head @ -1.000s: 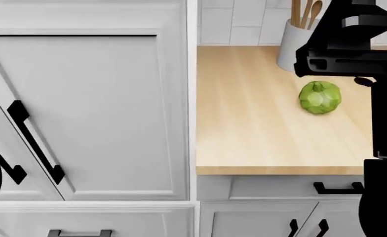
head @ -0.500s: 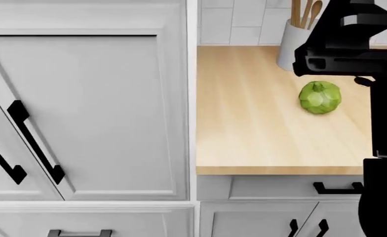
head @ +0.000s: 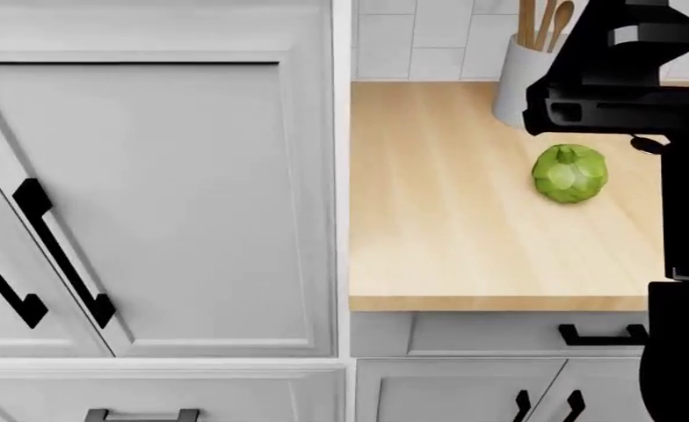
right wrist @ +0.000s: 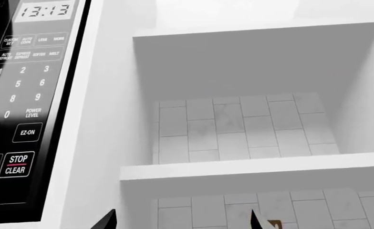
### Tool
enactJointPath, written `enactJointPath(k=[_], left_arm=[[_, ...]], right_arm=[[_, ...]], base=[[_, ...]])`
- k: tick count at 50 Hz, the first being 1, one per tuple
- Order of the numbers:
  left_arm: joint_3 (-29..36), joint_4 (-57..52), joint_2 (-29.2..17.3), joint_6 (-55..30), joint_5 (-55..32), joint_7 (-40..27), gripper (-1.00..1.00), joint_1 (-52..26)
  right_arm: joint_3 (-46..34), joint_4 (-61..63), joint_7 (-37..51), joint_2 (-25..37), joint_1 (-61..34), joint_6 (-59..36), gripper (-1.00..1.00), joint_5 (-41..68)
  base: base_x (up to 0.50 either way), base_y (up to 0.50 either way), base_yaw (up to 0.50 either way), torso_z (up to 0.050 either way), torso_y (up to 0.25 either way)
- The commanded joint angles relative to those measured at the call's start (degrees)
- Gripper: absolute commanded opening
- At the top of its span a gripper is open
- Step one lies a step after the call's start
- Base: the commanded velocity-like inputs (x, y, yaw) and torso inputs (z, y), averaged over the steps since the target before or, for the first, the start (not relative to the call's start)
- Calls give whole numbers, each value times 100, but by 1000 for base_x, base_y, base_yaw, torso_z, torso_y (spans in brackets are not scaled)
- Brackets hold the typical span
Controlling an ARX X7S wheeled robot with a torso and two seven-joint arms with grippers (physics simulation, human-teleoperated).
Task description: Open the microwave door
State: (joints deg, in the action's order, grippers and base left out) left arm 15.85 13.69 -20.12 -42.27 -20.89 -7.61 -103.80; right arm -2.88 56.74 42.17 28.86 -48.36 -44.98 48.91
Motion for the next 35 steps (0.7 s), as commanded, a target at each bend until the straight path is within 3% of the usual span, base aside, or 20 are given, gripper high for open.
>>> enactJointPath(k=[1,20,29,35], left_arm=[[-117,-243,-25,-110,-128,-69,-100,-48],[-941,-2587,-466,-1809,-1272,-339,-100,-48],[-1588,-3261,-373,-2813,-2018,-628,-100,-449],[-1747,-3452,-362,-3009,-2211,-692,-100,-464]], right_arm=[[-57,-5,61,37,-24,40,100,34],[-129,0,221,97,-210,-2,100,205],[-161,38,315,133,-276,-15,100,301],[-200,37,338,156,-269,19,100,295]], base=[[0,0,0,0,0],[0,0,0,0,2],[0,-1,-2,2,5],[-2,-2,-2,0,5]])
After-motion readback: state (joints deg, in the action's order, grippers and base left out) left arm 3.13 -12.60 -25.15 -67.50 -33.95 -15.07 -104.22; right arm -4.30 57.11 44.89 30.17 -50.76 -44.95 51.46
